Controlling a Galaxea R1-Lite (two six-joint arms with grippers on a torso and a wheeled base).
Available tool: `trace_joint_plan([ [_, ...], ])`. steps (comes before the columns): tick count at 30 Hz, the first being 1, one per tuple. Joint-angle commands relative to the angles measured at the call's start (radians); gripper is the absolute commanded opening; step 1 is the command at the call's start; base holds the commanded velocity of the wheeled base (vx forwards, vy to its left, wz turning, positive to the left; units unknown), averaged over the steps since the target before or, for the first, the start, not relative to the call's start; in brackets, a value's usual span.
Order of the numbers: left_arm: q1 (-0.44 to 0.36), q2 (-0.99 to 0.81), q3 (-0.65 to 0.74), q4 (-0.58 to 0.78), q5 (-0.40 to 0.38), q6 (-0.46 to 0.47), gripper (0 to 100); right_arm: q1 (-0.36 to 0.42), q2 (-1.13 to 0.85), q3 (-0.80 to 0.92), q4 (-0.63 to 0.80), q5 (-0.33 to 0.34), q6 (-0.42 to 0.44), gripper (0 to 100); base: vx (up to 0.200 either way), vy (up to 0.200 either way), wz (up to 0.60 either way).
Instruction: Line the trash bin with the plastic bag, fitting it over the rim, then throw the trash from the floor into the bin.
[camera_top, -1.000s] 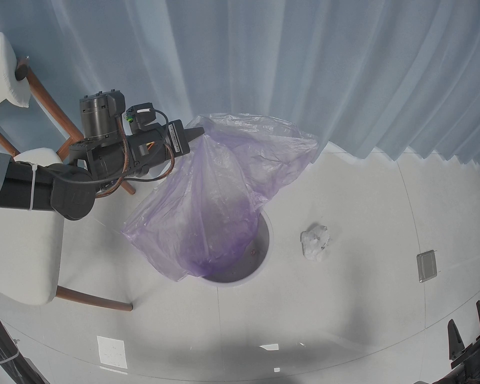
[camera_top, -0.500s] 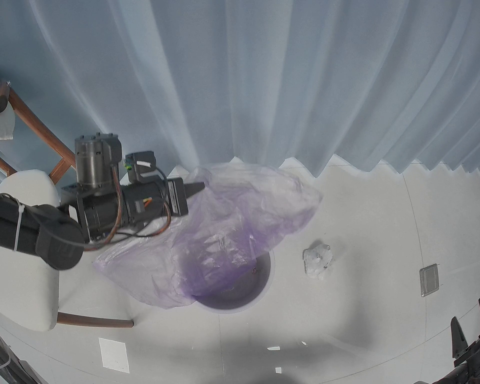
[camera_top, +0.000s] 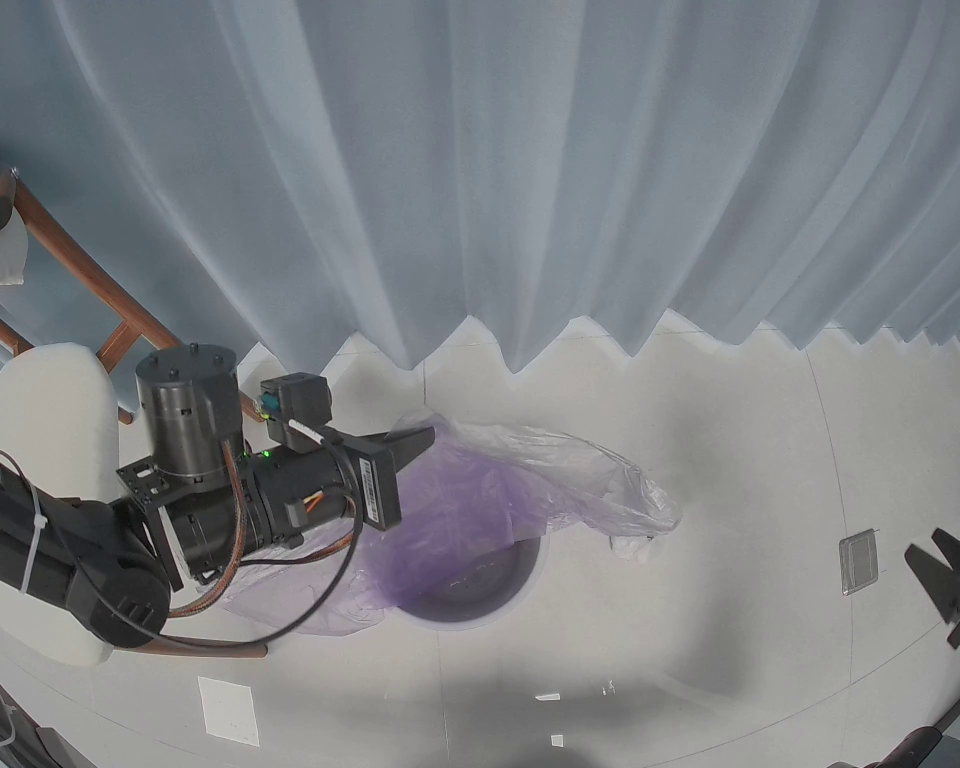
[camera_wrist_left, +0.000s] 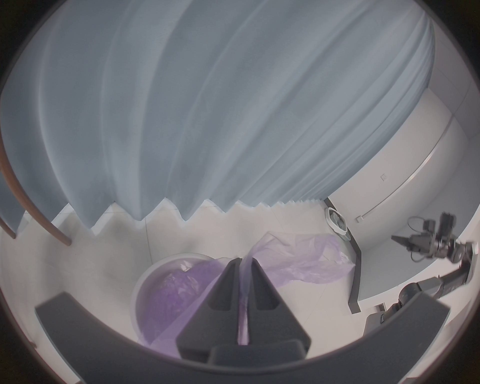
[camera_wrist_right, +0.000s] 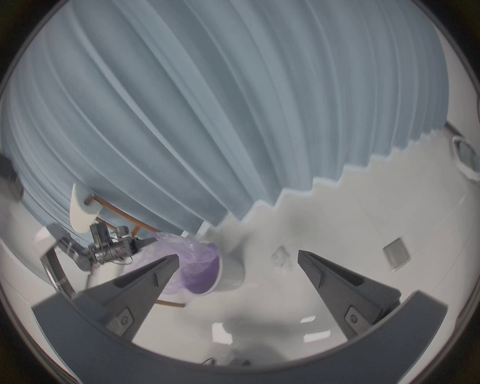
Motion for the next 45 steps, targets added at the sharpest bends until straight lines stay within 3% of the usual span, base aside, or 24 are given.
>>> trace_joint_plan([
  [1, -0.13, -0.034, 0.133, -0.102, 0.097, 0.04, 0, 0.296, 0.622, -0.394, 0.082, 0.043, 0.285, 100, 0.0, 0.0, 0.0],
  [5, -0.13, -0.034, 0.127, -0.102, 0.094, 0.04, 0, 0.423, 0.719, -0.424, 0.125, 0.036, 0.302, 100, 0.0, 0.0, 0.0],
  [9, -0.13, -0.036, 0.128, -0.104, 0.094, 0.04, 0, 0.472, 0.828, -0.45, 0.108, 0.01, 0.294, 100, 0.0, 0.0, 0.0],
  [25, -0.114, -0.032, 0.117, -0.104, 0.095, 0.038, 0, 0.463, 0.97, -0.474, -0.013, -0.052, 0.13, 100, 0.0, 0.0, 0.0],
  [45, -0.113, -0.028, 0.117, -0.104, 0.094, 0.038, 0, 0.434, 1.167, -0.592, -0.142, -0.115, 0.127, 100, 0.0, 0.0, 0.0],
])
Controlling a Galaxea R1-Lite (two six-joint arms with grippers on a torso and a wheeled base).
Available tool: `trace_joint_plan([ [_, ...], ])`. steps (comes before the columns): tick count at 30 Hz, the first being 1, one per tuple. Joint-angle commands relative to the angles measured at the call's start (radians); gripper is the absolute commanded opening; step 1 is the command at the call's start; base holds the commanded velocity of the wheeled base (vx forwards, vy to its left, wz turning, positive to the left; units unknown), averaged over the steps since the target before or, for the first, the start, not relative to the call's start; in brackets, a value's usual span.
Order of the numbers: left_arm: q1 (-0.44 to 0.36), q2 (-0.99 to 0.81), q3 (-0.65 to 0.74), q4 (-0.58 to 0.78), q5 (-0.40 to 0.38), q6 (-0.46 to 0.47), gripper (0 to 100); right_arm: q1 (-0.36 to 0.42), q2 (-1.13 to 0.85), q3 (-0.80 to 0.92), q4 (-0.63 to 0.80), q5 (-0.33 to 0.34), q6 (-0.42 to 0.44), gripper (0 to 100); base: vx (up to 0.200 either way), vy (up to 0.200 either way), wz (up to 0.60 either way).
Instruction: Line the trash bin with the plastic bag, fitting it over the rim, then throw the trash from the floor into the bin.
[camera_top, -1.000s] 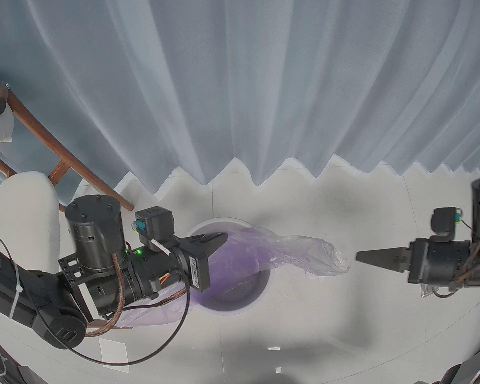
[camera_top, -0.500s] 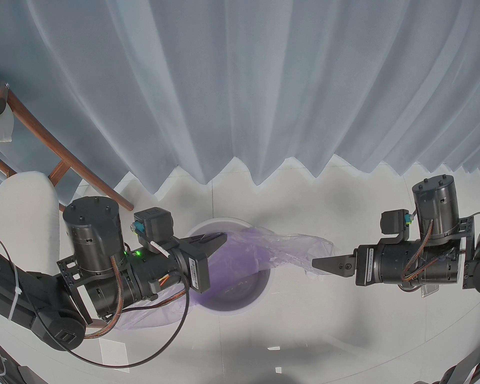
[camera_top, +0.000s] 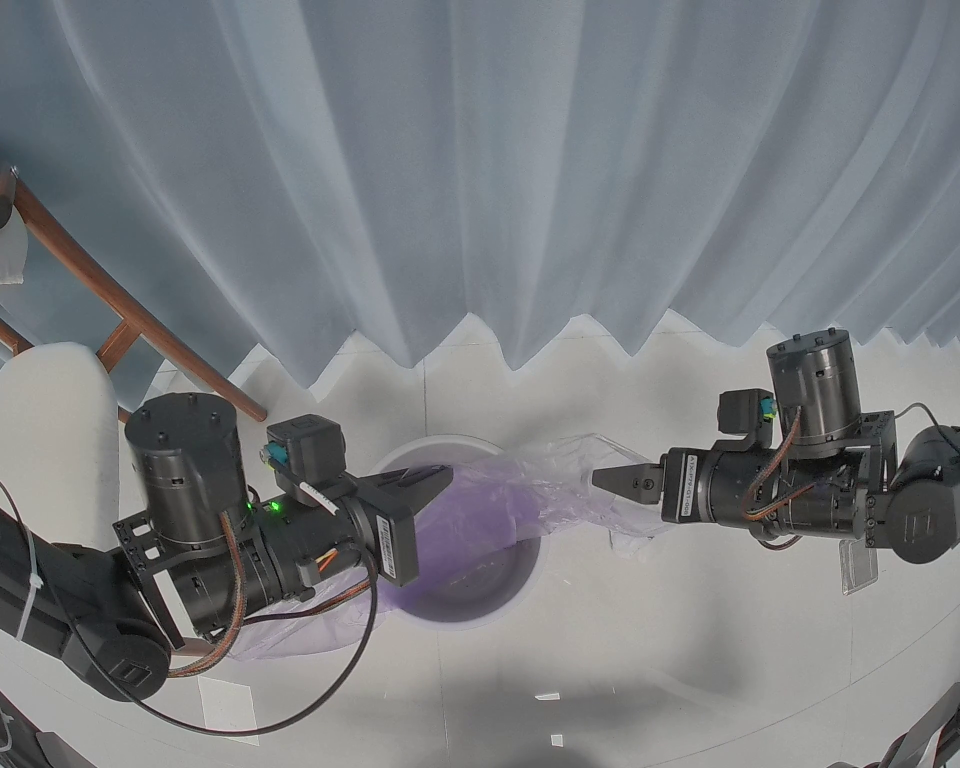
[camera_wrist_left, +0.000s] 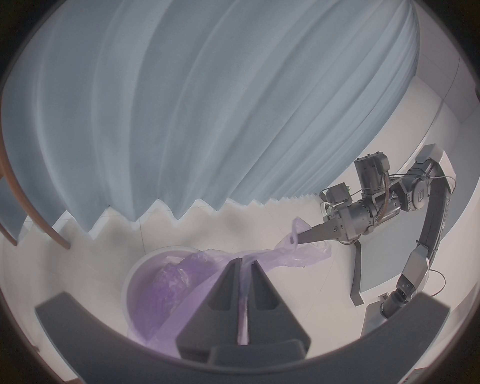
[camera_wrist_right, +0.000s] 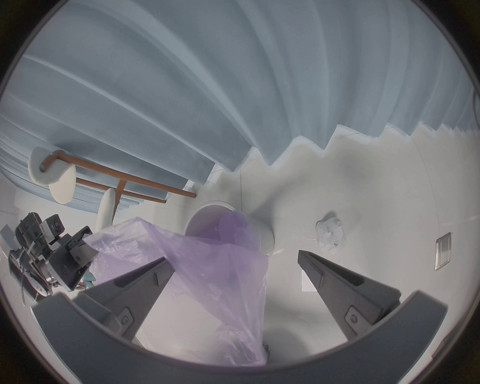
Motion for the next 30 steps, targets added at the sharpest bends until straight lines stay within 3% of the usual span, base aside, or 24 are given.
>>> trace_joint_plan([
  [1, 0.003, 0.008, -0.005, 0.0, -0.001, -0.001, 0, -0.004, 0.037, -0.017, -0.001, -0.006, 0.0, 100, 0.0, 0.0, 0.0],
  [10, 0.044, 0.052, -0.074, 0.0, 0.002, -0.002, 0, -0.045, 0.11, -0.072, -0.018, -0.004, -0.003, 100, 0.0, 0.0, 0.0],
  [11, 0.046, 0.052, -0.074, 0.0, 0.002, -0.002, 0, -0.045, 0.113, -0.073, -0.02, -0.004, -0.004, 0, 0.0, 0.0, 0.0],
  [15, 0.052, 0.088, -0.086, -0.002, 0.002, 0.001, 0, -0.068, 0.176, -0.103, -0.086, -0.004, -0.03, 0, 0.0, 0.0, 0.0],
  [18, 0.041, 0.088, -0.077, -0.014, 0.0, -0.001, 0, -0.084, 0.202, -0.12, -0.144, 0.002, -0.118, 0, 0.0, 0.0, 0.0],
  [21, 0.032, 0.077, -0.065, -0.017, -0.003, -0.005, 0, -0.085, 0.197, -0.121, -0.153, 0.008, -0.139, 0, 0.0, 0.0, 0.0],
  [22, 0.03, 0.054, -0.042, -0.017, -0.012, -0.007, 0, -0.085, 0.186, -0.121, -0.155, 0.042, -0.147, 0, 0.0, 0.0, 0.0],
  [23, 0.03, 0.045, -0.029, -0.017, -0.018, -0.007, 100, -0.085, 0.182, -0.121, -0.156, 0.057, -0.149, 0, 0.0, 0.0, 0.0],
  [30, 0.046, -0.049, 0.043, -0.015, -0.024, -0.125, 100, -0.102, 0.116, -0.038, -0.156, 0.147, -0.165, 0, 0.0, 0.0, 0.0],
])
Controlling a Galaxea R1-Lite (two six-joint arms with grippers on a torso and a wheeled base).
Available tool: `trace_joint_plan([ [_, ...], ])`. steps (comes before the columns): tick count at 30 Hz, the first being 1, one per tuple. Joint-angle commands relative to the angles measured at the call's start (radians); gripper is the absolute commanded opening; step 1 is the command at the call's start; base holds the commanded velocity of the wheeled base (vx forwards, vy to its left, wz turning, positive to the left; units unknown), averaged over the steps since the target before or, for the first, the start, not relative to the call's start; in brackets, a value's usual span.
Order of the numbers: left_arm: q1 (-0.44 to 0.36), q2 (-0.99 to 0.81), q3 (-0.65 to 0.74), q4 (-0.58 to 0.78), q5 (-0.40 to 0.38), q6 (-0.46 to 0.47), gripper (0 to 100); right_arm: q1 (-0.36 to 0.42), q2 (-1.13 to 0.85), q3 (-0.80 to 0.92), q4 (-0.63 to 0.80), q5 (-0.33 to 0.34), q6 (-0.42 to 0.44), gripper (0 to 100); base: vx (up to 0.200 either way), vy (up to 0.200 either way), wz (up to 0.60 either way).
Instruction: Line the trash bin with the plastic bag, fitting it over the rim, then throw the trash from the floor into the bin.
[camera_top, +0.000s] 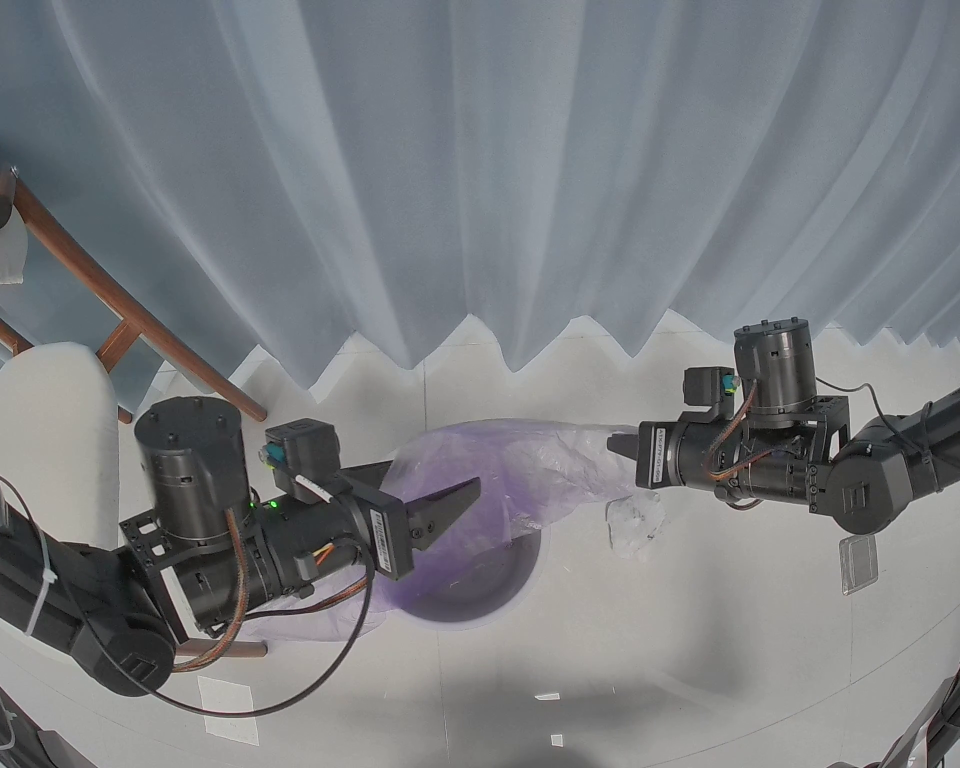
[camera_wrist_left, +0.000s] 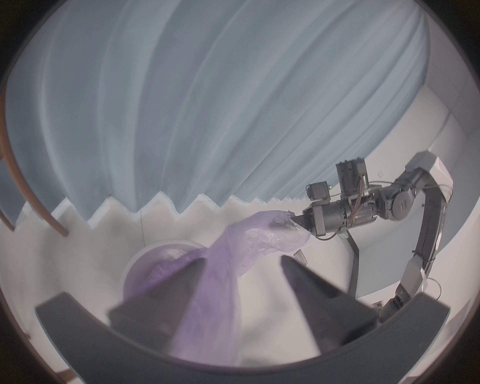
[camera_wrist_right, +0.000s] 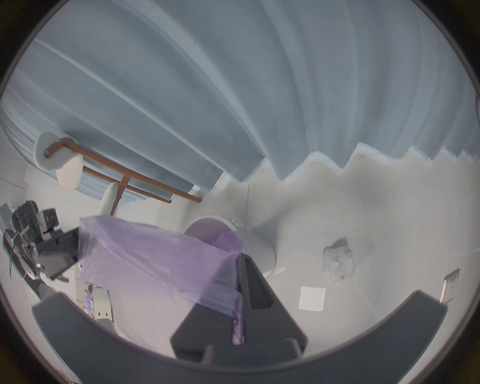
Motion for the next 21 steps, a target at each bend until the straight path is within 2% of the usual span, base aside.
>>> trace_joint_plan([
  [1, 0.022, -0.09, 0.037, 0.003, 0.004, -0.065, 100, -0.013, -0.061, 0.074, -0.001, 0.046, -0.009, 0, 0.0, 0.0, 0.0],
  [5, 0.072, -0.148, 0.059, 0.013, 0.007, -0.116, 100, -0.009, -0.074, 0.156, -0.05, 0.049, -0.01, 0, 0.0, 0.0, 0.0],
  [8, 0.104, -0.188, 0.093, 0.016, 0.007, -0.116, 100, -0.009, -0.07, 0.196, -0.117, 0.047, -0.013, 0, 0.0, 0.0, 0.0],
  [12, 0.144, -0.212, 0.152, 0.016, 0.005, -0.113, 100, -0.006, -0.072, 0.208, -0.137, 0.046, -0.016, 0, 0.0, 0.0, 0.0],
  [16, 0.145, -0.215, 0.203, 0.016, -0.001, -0.108, 100, -0.004, -0.072, 0.206, -0.137, 0.046, -0.016, 0, 0.0, 0.0, 0.0],
  [21, 0.159, -0.206, 0.235, 0.016, 0.001, -0.056, 100, 0.013, -0.077, 0.205, -0.139, 0.044, -0.016, 0, 0.0, 0.0, 0.0],
])
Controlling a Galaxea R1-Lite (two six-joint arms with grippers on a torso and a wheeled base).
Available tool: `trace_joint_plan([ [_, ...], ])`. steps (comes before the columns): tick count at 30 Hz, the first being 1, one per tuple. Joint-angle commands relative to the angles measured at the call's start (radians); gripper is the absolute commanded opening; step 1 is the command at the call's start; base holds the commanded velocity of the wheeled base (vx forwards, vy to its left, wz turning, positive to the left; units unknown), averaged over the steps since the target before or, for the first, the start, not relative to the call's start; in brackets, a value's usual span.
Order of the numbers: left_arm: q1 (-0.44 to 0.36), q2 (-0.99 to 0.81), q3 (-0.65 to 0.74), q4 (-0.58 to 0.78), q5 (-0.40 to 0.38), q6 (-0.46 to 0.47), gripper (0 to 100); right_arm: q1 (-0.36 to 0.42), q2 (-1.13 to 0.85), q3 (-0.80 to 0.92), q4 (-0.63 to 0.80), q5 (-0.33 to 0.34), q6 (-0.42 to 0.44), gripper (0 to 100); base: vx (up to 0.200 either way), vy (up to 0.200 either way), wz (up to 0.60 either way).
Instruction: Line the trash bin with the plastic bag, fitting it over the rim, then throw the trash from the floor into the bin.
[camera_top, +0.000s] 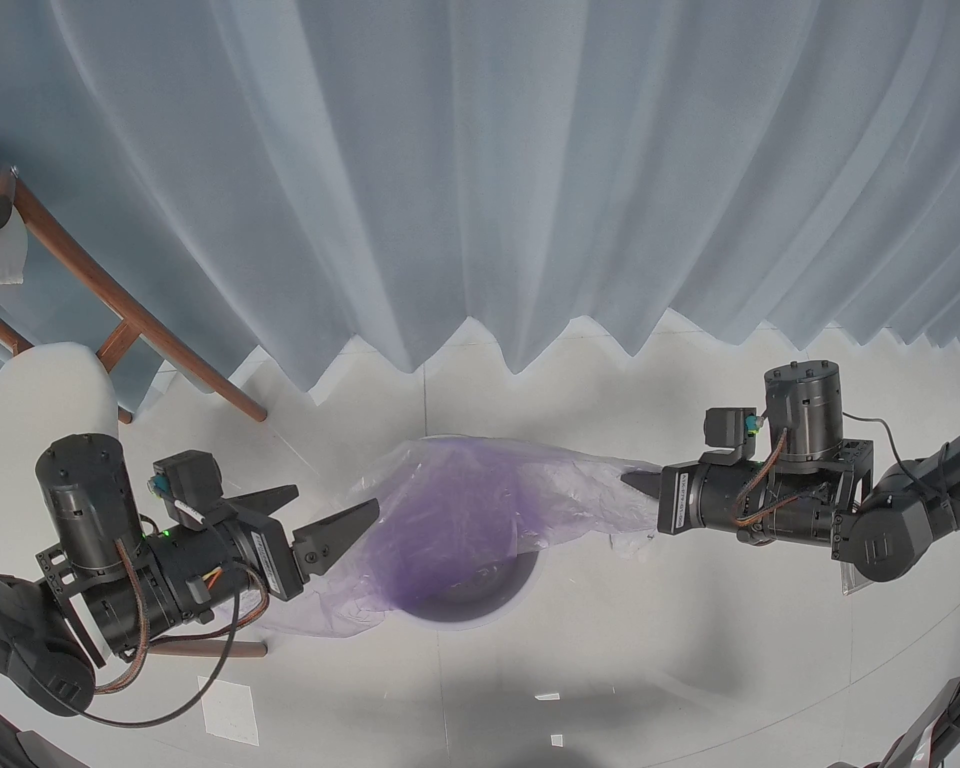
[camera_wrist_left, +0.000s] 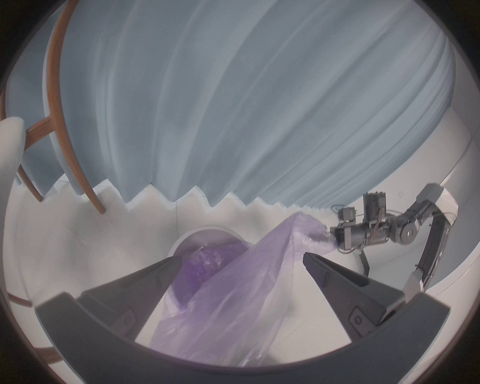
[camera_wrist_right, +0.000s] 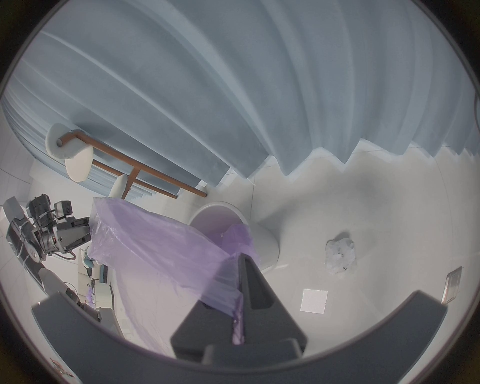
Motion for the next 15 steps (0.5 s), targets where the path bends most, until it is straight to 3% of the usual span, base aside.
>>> trace_joint_plan([
  [1, 0.02, -0.004, 0.021, -0.001, 0.0, 0.009, 100, 0.013, -0.012, 0.001, -0.001, 0.0, 0.0, 0, 0.0, 0.0, 0.0],
  [15, 0.104, 0.063, 0.007, -0.01, -0.001, 0.009, 100, 0.05, -0.036, 0.005, -0.001, 0.0, 0.0, 0, 0.0, 0.0, 0.0],
])
